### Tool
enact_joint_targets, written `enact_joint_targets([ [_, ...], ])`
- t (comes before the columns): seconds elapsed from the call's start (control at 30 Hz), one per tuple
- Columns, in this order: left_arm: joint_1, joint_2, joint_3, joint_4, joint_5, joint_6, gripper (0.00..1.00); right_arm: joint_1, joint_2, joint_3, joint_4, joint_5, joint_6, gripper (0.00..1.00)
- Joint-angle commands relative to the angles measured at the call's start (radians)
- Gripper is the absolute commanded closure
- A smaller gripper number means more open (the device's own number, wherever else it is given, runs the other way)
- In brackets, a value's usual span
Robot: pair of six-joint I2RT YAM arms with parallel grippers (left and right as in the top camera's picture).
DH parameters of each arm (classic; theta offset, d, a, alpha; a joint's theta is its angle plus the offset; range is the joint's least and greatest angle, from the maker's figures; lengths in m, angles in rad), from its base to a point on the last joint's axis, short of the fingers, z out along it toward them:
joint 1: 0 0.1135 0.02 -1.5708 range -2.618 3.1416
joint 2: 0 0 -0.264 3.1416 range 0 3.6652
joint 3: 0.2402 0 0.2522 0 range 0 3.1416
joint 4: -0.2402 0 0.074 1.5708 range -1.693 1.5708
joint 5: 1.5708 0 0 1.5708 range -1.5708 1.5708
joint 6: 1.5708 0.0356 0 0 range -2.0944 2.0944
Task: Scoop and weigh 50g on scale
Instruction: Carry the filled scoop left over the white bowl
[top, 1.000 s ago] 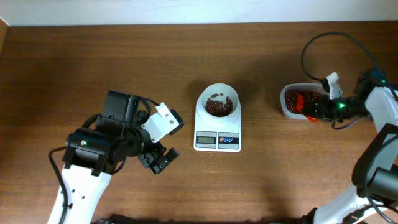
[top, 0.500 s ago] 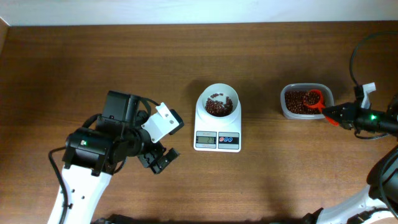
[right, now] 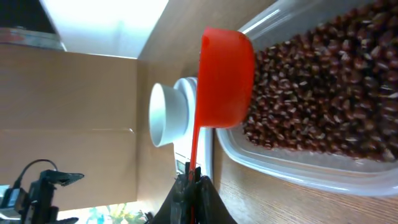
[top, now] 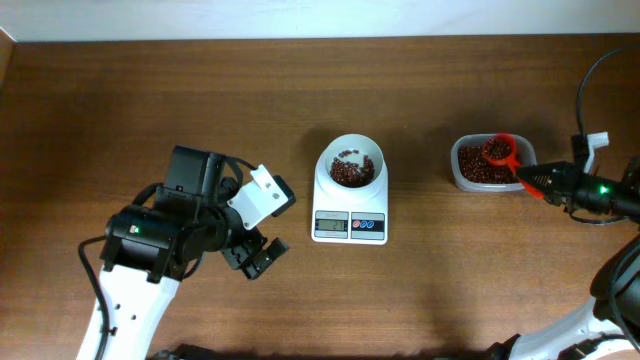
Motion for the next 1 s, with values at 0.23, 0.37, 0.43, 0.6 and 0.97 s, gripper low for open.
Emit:
enact_joint_targets([
  [0.23, 0.006, -0.003, 0.015, -0.001, 0.014, 0.015, 0.01, 0.241, 0.013, -0.009, 0.008, -0.142, -0.031, 0.96],
  [0.37, 0.006, -0.003, 0.015, -0.001, 0.014, 0.015, 0.01, 0.382, 0.013, -0.009, 0.034, -0.146, -0.026, 0.96],
  [0.43, 0.006, -0.003, 0.015, -0.001, 0.014, 0.015, 0.01, 0.448, 0.013, -0.009, 0.06, -0.153, -0.018, 0.96],
  [0.6, 0.006, -0.003, 0.015, -0.001, 0.014, 0.015, 0.01, 0.557, 0.013, -0.009, 0.14, -0.151, 0.04, 0.96],
  [0.97, 0.006, -0.003, 0.015, -0.001, 0.014, 0.015, 0.01, 0.701, 0.013, -0.009, 0.532, 0.045, -0.027, 0.96],
])
